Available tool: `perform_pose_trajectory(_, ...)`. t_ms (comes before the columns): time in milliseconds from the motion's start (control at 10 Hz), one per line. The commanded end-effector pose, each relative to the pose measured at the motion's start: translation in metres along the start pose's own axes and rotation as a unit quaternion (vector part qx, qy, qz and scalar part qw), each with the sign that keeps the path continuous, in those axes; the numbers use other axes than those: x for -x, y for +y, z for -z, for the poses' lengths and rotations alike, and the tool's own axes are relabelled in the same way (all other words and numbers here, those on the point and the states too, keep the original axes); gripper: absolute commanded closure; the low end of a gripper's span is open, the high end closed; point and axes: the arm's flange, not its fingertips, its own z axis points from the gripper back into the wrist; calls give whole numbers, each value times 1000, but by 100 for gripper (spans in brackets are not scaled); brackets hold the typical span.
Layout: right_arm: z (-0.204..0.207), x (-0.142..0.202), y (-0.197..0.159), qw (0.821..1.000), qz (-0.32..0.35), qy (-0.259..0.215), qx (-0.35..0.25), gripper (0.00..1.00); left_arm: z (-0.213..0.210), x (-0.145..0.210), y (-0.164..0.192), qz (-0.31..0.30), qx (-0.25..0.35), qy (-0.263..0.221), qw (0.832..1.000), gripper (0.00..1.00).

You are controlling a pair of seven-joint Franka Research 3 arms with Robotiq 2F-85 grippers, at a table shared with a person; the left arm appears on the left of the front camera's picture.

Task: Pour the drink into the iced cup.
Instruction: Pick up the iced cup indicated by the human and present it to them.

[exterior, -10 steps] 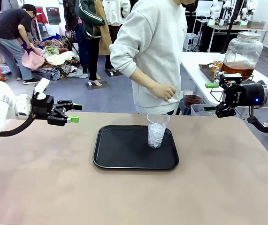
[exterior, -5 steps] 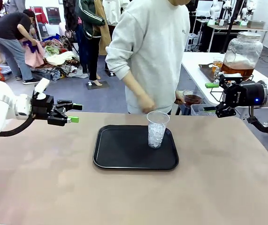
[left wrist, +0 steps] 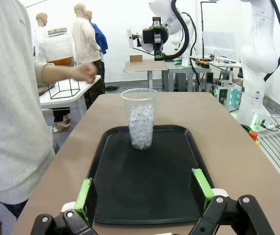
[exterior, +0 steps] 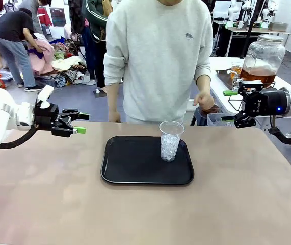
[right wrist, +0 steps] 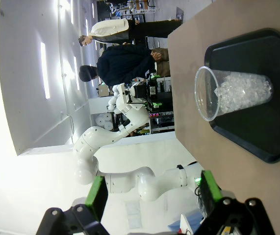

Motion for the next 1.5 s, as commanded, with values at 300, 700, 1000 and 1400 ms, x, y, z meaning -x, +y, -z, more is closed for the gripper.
perform_pose_trajectory(300,1,0,2,1000,-2,0,-1,0,0,-2,0,-1,-4,-4,1000,0)
perform_pose_trajectory(700,1,0,2,1000,-2,0,-1,0,0,-2,0,-1,-4,-4,1000,0)
perform_pose_trajectory(1000,1,0,2,1000,-2,0,-1,0,0,-2,0,-1,-4,-4,1000,0)
perform_pose_trajectory(1400,0,0,0,1000,0,0,0,0,0,-2,0,-1,-4,-4,1000,0)
